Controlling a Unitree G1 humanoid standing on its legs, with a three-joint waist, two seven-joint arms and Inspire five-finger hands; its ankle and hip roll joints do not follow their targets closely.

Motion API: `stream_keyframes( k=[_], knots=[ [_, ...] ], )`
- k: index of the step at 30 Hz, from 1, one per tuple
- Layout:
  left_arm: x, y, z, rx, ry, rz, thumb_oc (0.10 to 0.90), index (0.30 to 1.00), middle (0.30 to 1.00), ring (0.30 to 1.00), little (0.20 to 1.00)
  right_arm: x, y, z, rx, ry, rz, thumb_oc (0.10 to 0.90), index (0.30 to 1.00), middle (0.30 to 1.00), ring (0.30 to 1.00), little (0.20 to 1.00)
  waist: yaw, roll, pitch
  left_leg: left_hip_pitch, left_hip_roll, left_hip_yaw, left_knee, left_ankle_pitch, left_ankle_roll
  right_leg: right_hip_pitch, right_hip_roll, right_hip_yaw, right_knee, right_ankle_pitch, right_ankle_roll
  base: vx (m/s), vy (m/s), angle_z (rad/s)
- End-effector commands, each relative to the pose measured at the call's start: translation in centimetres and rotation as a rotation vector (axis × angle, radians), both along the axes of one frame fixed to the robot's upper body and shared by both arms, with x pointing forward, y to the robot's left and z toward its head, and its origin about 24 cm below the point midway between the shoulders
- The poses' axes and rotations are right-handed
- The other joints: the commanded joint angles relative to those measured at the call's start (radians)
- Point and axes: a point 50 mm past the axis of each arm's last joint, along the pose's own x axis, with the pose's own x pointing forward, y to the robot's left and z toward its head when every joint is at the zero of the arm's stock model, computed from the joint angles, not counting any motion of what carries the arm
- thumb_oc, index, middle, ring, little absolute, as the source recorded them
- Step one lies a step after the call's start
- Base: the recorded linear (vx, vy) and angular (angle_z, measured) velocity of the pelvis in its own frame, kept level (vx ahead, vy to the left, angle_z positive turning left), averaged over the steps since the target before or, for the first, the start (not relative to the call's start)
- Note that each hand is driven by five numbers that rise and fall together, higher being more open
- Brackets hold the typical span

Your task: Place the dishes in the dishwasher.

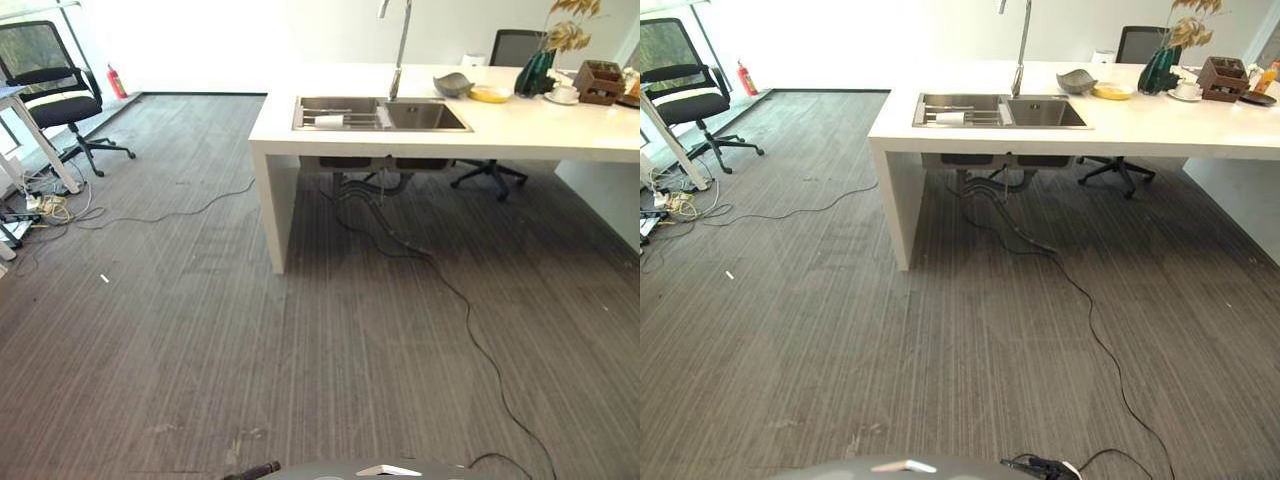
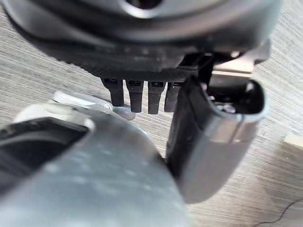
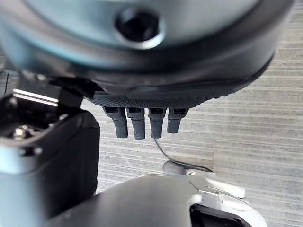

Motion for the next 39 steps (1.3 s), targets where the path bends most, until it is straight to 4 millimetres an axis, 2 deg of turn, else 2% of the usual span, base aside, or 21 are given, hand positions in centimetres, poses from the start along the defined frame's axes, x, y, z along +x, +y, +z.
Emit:
stream_keyframes(
  k=[1,7,18,39],
  knots=[
    [1.4,-5.6,-0.4,-0.176,-0.031,-0.021,0.8,0.9,0.9,0.9,0.9,2.0,0.7,0.2,-0.017,-0.075,0.051,0.8,0.9,0.9,0.9,0.9,-0.014,-0.001,0.019,0.003,0.006,0.001,0.004,-0.063,-0.06,0.0,-0.05,-0.012,0.015,-0.049,0.102,-0.01,-0.002,-0.04],
    [1.6,-5.5,-0.4,-0.15,-0.05,-0.015,0.8,0.9,0.9,0.9,0.9,1.1,1.0,0.0,0.027,-0.048,-0.017,0.8,0.9,0.9,0.9,0.9,-0.013,0.0,0.021,-0.001,0.006,-0.001,0.004,-0.062,-0.062,-0.001,-0.05,-0.015,0.015,-0.05,0.101,0.0,0.0,-0.01],
    [1.8,-5.4,-0.4,-0.117,-0.065,-0.005,0.8,0.9,0.9,0.9,0.9,-0.1,1.1,-0.2,0.061,0.016,-0.032,0.8,0.9,0.9,0.9,0.9,-0.012,0.003,0.02,0.005,0.007,-0.003,0.004,-0.063,-0.064,0.007,-0.051,-0.023,0.015,-0.054,0.1,0.0,0.0,0.0],
    [1.5,-5.3,-0.5,-0.085,-0.043,-0.002,0.8,0.9,0.9,0.9,0.9,0.5,1.1,-0.2,0.05,0.004,-0.018,0.8,0.9,0.9,0.9,0.9,-0.02,0.013,0.025,0.006,0.009,0.002,0.004,-0.062,-0.067,0.005,-0.044,-0.025,0.015,-0.058,0.095,0.0,-0.004,0.0]
  ],
)
